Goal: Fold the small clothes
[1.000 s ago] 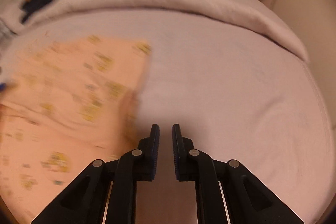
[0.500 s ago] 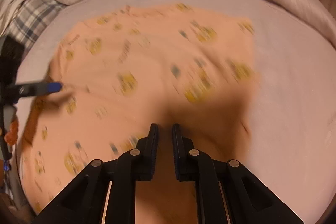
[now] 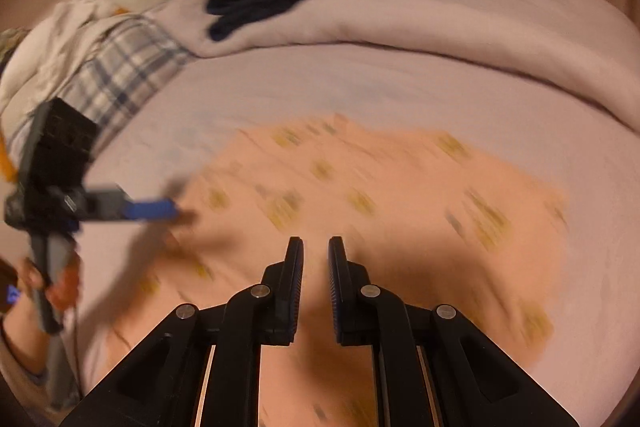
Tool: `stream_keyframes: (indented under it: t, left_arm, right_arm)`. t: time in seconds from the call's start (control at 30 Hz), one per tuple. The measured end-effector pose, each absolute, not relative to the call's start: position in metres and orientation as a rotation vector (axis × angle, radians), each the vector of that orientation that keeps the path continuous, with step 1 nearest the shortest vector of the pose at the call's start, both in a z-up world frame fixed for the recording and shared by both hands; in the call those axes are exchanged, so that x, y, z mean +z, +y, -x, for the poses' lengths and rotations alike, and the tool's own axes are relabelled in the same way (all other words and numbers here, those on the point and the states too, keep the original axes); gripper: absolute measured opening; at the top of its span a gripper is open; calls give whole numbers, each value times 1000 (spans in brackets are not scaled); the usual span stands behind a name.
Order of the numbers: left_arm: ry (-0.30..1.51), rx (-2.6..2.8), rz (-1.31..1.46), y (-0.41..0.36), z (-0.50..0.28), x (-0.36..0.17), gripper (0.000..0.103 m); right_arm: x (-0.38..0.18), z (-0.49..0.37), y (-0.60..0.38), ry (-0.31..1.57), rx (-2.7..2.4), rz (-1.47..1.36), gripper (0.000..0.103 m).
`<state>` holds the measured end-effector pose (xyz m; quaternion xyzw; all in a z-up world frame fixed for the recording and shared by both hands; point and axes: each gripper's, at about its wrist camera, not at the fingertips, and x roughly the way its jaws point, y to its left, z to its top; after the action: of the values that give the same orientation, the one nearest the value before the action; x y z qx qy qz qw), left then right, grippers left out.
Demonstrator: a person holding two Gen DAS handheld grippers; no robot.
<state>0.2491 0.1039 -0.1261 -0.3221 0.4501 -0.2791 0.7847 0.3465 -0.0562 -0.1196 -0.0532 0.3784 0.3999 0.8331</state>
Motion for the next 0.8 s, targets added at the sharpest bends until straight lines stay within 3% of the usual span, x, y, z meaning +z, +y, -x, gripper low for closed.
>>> stream_keyframes:
  t: [0.2, 0.27, 0.33, 0.5, 0.6, 0.8]
  left_arm:
    - [1078, -581, 654, 105, -245, -158, 88]
    - [1062, -593, 665, 108, -244, -157, 88]
    - [1064, -601, 688, 112, -245, -160, 88]
    - [1052, -611, 703, 115, -244, -163, 84]
    - [1052, -617, 702, 118, -240, -163, 83]
    - [1052, -615, 712, 121, -241, -165, 82]
  right_arm:
    - [-120, -362, -31, 817, 912, 307, 10]
    - [-125, -369, -21, 844, 922, 378, 17]
    - [-128, -372, -14, 859, 934, 408, 32]
    - [-133, -376, 4, 852, 952, 526, 32]
    - [-137, -370, 9, 859, 985, 612, 9]
    - [-122, -364, 17, 730, 897, 699, 3]
